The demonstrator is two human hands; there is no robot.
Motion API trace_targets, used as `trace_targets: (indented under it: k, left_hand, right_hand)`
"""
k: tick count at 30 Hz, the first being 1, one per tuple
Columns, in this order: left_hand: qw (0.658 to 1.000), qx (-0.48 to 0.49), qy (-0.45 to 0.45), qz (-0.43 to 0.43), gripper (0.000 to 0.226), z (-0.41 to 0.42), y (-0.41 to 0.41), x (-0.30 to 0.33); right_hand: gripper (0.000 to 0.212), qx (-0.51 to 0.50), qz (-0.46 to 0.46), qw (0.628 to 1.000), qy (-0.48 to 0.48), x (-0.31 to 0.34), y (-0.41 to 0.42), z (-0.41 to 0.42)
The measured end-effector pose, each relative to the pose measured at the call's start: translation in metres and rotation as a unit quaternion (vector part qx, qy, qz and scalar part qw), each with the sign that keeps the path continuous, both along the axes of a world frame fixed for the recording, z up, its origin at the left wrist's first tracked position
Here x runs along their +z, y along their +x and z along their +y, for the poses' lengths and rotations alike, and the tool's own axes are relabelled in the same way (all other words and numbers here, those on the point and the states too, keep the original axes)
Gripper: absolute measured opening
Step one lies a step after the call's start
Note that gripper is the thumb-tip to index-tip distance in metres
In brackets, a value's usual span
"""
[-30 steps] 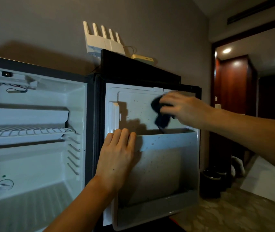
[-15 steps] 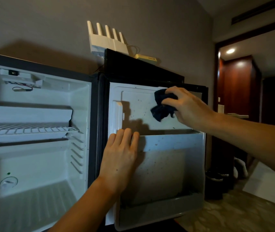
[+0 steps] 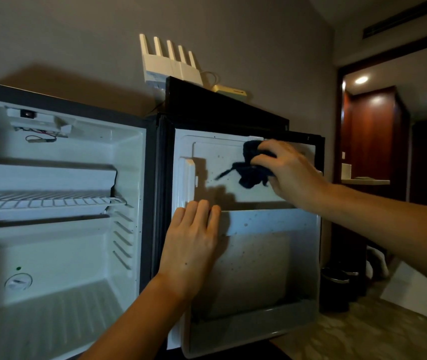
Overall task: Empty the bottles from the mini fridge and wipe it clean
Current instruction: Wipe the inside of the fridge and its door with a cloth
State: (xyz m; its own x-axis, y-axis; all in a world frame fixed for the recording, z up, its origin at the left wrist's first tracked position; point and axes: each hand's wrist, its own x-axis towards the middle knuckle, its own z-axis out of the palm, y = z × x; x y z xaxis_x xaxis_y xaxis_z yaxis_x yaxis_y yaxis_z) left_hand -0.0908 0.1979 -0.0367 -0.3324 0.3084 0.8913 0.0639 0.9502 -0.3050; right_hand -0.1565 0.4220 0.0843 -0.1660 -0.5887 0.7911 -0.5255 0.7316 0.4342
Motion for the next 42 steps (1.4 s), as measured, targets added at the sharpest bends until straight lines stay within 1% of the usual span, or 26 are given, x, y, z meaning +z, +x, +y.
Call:
trace_targets:
  k: [1, 2, 4, 6, 8, 10, 11, 12, 13, 14, 17, 19, 21, 23, 24, 25, 26, 29, 31, 33, 35, 37, 38, 39, 40, 42]
  left_hand:
    - [1.000, 0.000, 0.000, -0.001, 0.075, 0.000, -0.001, 0.000]
    - [1.000, 0.000, 0.001, -0.003, 0.075, 0.000, -0.002, 0.000]
    - [1.000, 0.003, 0.002, -0.006, 0.076, 0.000, -0.003, 0.000]
    - [1.000, 0.000, 0.001, -0.003, 0.073, 0.001, -0.003, 0.000]
    - [1.000, 0.001, -0.001, -0.001, 0.071, 0.001, -0.002, 0.000]
    - [1.000, 0.004, -0.003, -0.001, 0.072, 0.001, -0.001, 0.000]
    - [1.000, 0.004, -0.003, 0.000, 0.073, 0.000, -0.001, 0.000]
    - [1.000, 0.002, -0.002, 0.000, 0.073, 0.000, 0.000, 0.000]
    - [1.000, 0.000, -0.002, -0.001, 0.074, 0.000, 0.000, 0.000]
    - [1.000, -0.002, -0.004, -0.001, 0.073, 0.000, 0.000, 0.001]
    - [1.000, 0.000, -0.003, -0.006, 0.072, 0.000, 0.000, 0.002]
    - [1.000, 0.000, -0.001, -0.011, 0.076, 0.001, 0.000, 0.001]
    - [1.000, 0.002, 0.000, -0.010, 0.077, 0.000, 0.000, 0.001]
    - [1.000, 0.002, -0.002, -0.010, 0.077, 0.000, 0.001, 0.000]
    - [1.000, 0.003, -0.002, -0.008, 0.077, 0.000, 0.001, 0.000]
    - [1.000, 0.003, -0.002, -0.007, 0.076, -0.001, 0.002, 0.000]
    - [1.000, 0.002, -0.003, -0.007, 0.074, -0.001, 0.002, 0.001]
    - [1.000, -0.004, 0.000, -0.007, 0.063, 0.000, 0.002, 0.002]
    - [1.000, -0.003, 0.001, -0.011, 0.064, 0.001, 0.002, 0.002]
    - [1.000, 0.001, 0.000, -0.017, 0.070, 0.000, 0.002, 0.002]
    - [1.000, 0.006, -0.001, -0.022, 0.075, -0.001, 0.003, 0.001]
    - [1.000, 0.005, 0.001, -0.023, 0.077, -0.002, 0.004, 0.000]
    - [1.000, 0.004, 0.002, -0.023, 0.076, -0.002, 0.005, 0.000]
    - [1.000, 0.003, 0.002, -0.024, 0.075, -0.002, 0.005, 0.000]
    - [1.000, 0.000, 0.003, -0.024, 0.072, -0.002, 0.006, 0.000]
    - [1.000, -0.003, 0.004, -0.024, 0.066, -0.002, 0.008, 0.002]
  right_hand:
    - [0.043, 0.007, -0.004, 0.999, 0.041, -0.009, 0.000, -0.001]
    - [0.041, 0.010, -0.012, 0.994, 0.111, -0.017, 0.001, -0.001]
    - [0.042, -0.007, -0.033, 0.968, 0.249, -0.020, 0.004, 0.003]
    - [0.043, -0.031, -0.045, 0.954, 0.295, -0.008, 0.005, 0.008]
    - [0.043, -0.031, -0.027, 0.966, 0.255, 0.005, 0.005, 0.006]
    - [0.044, -0.015, -0.017, 0.992, 0.120, 0.011, 0.003, -0.001]
    - [0.044, -0.003, -0.015, 0.999, 0.052, 0.011, 0.002, -0.006]
    - [0.044, 0.008, -0.010, 1.000, 0.015, 0.007, 0.001, -0.010]
    - [0.043, 0.013, -0.002, 1.000, 0.018, 0.000, 0.001, -0.013]
    - [0.042, 0.014, 0.005, 0.998, 0.064, -0.007, 0.001, -0.013]
    - [0.041, -0.019, -0.019, 0.961, 0.275, -0.018, 0.003, -0.002]
    - [0.043, -0.038, -0.026, 0.950, 0.309, -0.009, 0.006, 0.004]
    - [0.046, -0.035, 0.004, 0.967, 0.252, 0.003, 0.008, 0.000]
    - [0.047, -0.012, 0.010, 0.994, 0.111, 0.009, 0.008, -0.011]
    - [0.046, -0.001, 0.003, 0.999, 0.050, 0.008, 0.008, -0.018]
    - [0.045, 0.007, 0.002, 1.000, 0.025, 0.004, 0.008, -0.023]
    - [0.044, 0.010, 0.006, 0.999, 0.043, -0.003, 0.007, -0.026]
    - [0.040, 0.001, -0.001, 0.971, 0.241, -0.019, 0.007, -0.017]
    - [0.043, -0.017, -0.014, 0.954, 0.300, -0.014, 0.011, -0.012]
    - [0.043, -0.023, 0.022, 0.960, 0.278, -0.003, 0.013, -0.013]
    - [0.042, -0.033, 0.068, 0.982, 0.173, 0.006, 0.014, -0.020]
    - [0.043, -0.028, 0.071, 0.996, 0.042, 0.008, 0.016, -0.030]
    - [0.043, -0.015, 0.067, 0.998, 0.012, 0.004, 0.015, -0.035]
    - [0.041, -0.003, 0.065, 0.998, 0.014, -0.003, 0.014, -0.038]
    - [0.039, 0.007, 0.061, 0.997, 0.047, -0.009, 0.014, -0.038]
    - [0.035, 0.021, 0.035, 0.985, 0.166, -0.017, 0.016, -0.031]
